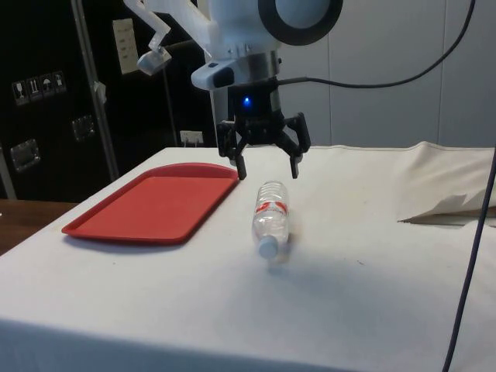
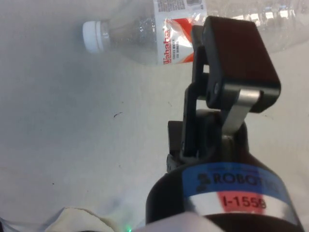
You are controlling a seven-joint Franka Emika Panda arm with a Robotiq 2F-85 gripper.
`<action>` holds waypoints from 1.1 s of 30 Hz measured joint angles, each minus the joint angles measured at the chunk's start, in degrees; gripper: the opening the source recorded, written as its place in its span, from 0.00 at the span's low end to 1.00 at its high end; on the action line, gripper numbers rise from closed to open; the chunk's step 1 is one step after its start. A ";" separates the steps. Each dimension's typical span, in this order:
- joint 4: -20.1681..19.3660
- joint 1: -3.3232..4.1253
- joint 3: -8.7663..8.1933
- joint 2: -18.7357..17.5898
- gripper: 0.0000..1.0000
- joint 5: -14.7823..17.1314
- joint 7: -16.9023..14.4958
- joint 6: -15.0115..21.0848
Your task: Place the bottle upright on the tray.
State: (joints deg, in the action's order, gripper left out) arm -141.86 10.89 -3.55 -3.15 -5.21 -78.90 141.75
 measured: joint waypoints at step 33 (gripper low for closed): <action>-0.06 0.00 0.00 0.00 1.00 0.00 -10.14 0.00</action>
State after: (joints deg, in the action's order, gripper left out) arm -141.92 10.89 -3.55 -3.15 -5.21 -89.04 141.75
